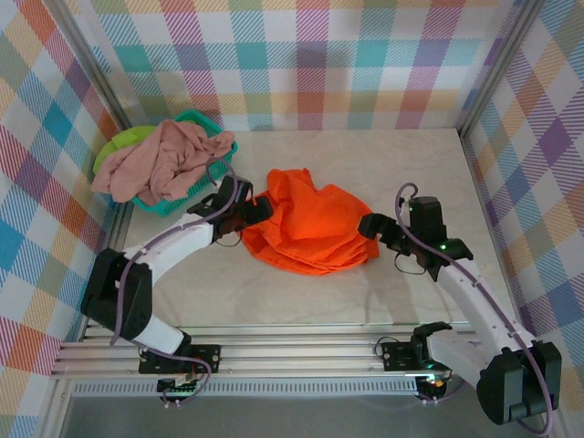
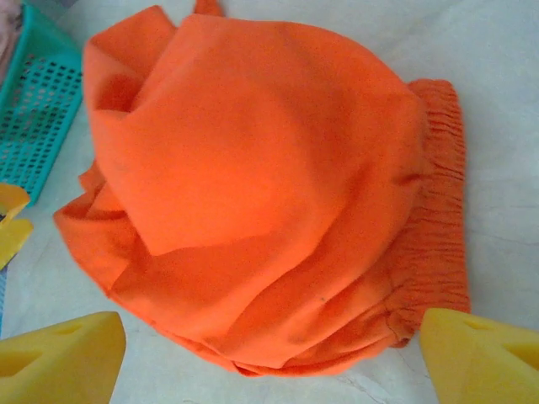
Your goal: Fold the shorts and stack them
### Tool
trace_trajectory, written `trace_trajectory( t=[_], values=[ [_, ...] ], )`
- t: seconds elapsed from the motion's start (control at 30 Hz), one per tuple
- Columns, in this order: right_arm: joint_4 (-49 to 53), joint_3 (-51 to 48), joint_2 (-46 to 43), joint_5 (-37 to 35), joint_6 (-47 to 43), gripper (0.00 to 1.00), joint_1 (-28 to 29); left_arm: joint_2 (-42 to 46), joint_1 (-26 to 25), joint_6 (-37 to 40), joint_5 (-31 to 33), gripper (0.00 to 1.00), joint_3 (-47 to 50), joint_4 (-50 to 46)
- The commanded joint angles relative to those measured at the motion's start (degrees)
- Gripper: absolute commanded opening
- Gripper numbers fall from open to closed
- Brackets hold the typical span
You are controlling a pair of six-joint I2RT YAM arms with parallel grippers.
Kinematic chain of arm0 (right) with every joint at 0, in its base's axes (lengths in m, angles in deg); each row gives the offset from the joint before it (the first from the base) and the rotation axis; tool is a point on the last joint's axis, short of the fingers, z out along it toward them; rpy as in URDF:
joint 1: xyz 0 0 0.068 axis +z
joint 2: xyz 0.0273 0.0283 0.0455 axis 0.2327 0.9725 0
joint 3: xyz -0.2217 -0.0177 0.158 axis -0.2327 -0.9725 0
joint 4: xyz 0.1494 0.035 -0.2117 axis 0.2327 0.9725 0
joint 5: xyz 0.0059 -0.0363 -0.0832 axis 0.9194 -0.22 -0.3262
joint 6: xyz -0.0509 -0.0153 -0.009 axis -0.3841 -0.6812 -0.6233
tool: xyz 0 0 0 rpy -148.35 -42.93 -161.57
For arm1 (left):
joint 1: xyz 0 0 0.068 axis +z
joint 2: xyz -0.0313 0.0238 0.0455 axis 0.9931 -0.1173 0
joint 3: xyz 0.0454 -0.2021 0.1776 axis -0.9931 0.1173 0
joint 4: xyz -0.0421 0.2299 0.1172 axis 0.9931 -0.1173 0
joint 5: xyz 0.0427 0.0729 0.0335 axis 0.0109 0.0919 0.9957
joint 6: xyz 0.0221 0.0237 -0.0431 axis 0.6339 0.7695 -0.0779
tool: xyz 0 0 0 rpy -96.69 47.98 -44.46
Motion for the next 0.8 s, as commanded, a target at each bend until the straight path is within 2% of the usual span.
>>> trace_trajectory(
  t=[0.0, 0.17, 0.43, 0.53, 0.63, 0.7, 0.77],
  values=[
    [0.35, -1.42, 0.27, -4.23, 8.33, 0.85, -0.01, -1.89, 0.35, -5.67, -0.94, 0.89, 1.12, 6.1],
    [2.93, -2.17, 4.32, -5.62, 15.42, 0.8, -0.03, -4.74, 0.32, -7.62, -1.7, 0.78, 0.7, 7.95],
    [-1.49, -4.99, 10.08, -3.6, 24.32, 0.73, -0.03, -6.39, 0.18, -10.3, -1.1, 0.63, 2.76, 9.77],
    [-2.14, -5.98, 11.51, -3.97, 26.2, 0.69, -0.03, -7.58, -0.06, -11.23, -1.29, 0.52, 3.5, 10.95],
    [-4.15, -7.39, 12.7, -3.65, 28.0, 0.63, -0.03, -8.71, -0.81, -11.5, -0.9, 0.46, 3.63, 11.44],
    [-5.7, -7.75, 13.9, -3.43, 28.65, 0.58, -0.03, -9.27, -1.19, -11.72, -0.91, 0.36, 3.77, 11.89],
    [-6.85, -7.8, 15.32, -3.12, 28.7, 0.54, -0.03, -9.52, -1.31, -11.89, -0.78, 0.31, 3.68, 12.12]
  ],
)
